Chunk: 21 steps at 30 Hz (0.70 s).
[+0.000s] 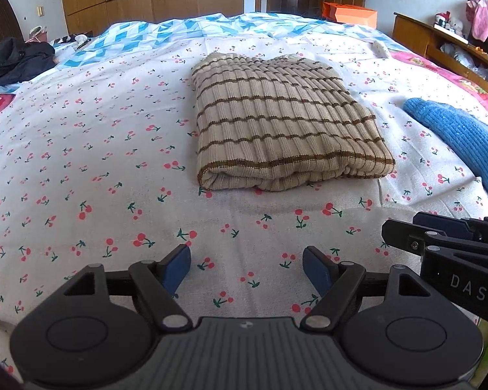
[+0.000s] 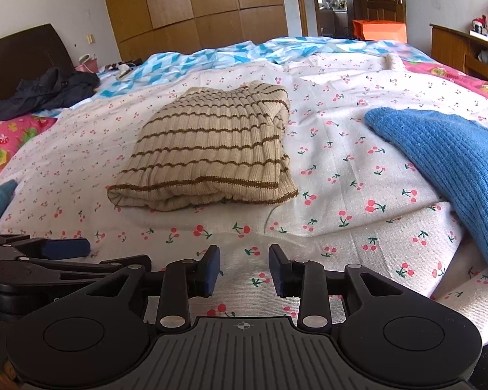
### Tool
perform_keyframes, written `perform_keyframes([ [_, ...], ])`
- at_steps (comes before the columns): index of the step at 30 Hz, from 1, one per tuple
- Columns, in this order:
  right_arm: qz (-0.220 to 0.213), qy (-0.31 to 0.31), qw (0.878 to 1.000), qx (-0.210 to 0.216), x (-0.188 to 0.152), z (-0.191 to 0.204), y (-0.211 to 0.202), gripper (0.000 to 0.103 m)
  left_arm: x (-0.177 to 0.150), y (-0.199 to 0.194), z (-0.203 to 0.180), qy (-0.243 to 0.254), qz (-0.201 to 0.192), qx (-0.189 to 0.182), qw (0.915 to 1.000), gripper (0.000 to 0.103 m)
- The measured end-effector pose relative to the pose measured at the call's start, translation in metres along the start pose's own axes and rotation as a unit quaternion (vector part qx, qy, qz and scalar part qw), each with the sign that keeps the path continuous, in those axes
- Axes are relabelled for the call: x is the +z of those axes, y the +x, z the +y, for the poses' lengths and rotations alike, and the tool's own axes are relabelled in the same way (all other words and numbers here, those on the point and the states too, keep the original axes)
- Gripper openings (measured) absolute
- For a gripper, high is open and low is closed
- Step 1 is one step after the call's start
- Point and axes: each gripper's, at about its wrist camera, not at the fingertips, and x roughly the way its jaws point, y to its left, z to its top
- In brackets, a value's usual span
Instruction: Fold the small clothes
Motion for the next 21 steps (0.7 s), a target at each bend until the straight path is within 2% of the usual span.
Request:
perform_keyframes([
  [18, 0.003, 0.014, 1.0, -0.001, -0.0001, -0.0041, 0.0021, 0.036, -0.0009, 0.0012, 0.0, -0.003, 0.003, -0.004, 1.0, 0.081],
  [21, 0.004, 0.008, 1.0, -0.001, -0.0008, -0.0019, 0.0023, 0.04, -0.0009, 0.0011, -0.0013, 0.0, 0.003, -0.004, 1.0, 0.081],
])
